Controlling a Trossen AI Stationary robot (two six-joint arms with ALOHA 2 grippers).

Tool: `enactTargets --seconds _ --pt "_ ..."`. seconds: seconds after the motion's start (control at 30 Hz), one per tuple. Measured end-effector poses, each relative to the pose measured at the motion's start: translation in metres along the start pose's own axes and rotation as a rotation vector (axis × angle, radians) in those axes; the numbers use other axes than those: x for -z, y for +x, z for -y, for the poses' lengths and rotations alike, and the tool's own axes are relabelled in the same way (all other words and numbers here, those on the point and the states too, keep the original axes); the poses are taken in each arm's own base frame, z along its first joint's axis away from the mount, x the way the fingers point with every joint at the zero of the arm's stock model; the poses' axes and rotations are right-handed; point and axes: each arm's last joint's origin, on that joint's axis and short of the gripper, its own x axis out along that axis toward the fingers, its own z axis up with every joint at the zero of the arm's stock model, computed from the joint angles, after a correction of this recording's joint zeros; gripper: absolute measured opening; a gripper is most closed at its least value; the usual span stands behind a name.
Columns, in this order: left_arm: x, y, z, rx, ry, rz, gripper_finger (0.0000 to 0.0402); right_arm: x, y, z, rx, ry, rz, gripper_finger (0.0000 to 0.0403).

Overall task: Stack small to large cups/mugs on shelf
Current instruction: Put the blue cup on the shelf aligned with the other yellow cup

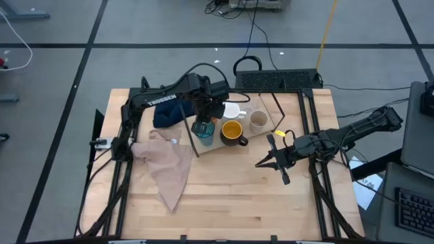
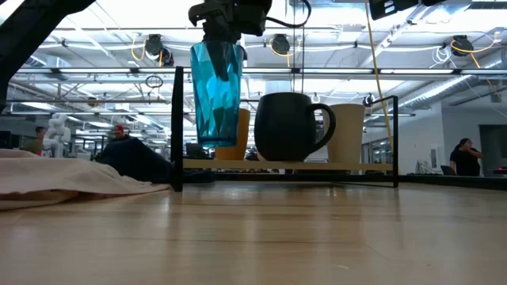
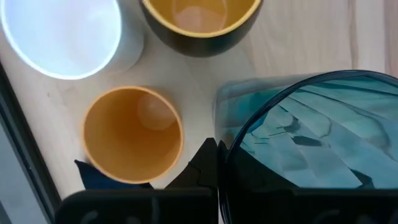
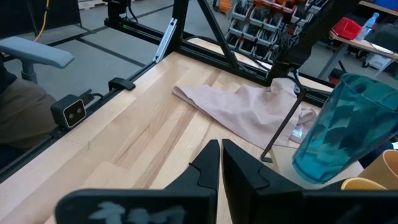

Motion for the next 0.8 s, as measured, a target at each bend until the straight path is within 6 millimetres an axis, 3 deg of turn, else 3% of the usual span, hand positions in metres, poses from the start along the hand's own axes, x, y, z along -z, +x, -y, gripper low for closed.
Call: enactTargets --seconds 0.8 --pt "0.0023 0.0013 -0.0104 0.001 0.012 0.027 0.0004 0.0001 0.0000 0.0000 0.000 -0.003 -0.001 0.0009"
